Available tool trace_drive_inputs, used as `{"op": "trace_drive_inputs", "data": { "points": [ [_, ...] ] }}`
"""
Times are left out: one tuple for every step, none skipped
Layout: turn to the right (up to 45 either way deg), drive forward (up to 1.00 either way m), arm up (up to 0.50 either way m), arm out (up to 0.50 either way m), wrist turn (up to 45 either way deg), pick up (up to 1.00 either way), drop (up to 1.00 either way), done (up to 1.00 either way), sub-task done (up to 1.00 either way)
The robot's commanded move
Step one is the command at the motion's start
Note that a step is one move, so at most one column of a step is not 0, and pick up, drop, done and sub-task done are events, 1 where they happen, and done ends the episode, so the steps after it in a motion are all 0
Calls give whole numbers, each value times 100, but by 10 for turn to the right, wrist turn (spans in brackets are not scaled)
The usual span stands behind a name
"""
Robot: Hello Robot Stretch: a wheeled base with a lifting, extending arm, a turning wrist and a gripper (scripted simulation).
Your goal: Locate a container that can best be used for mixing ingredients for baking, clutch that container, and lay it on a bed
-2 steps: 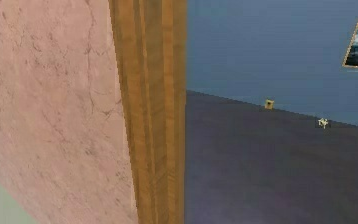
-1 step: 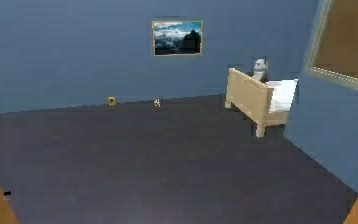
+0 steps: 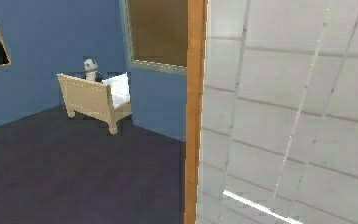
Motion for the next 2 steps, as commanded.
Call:
{"op": "trace_drive_inputs", "data": {
  "points": [
    [30,0,0,0,0,0,0,0,0],
    [0,15,0,0,0,0,0,0,0]
  ]
}}
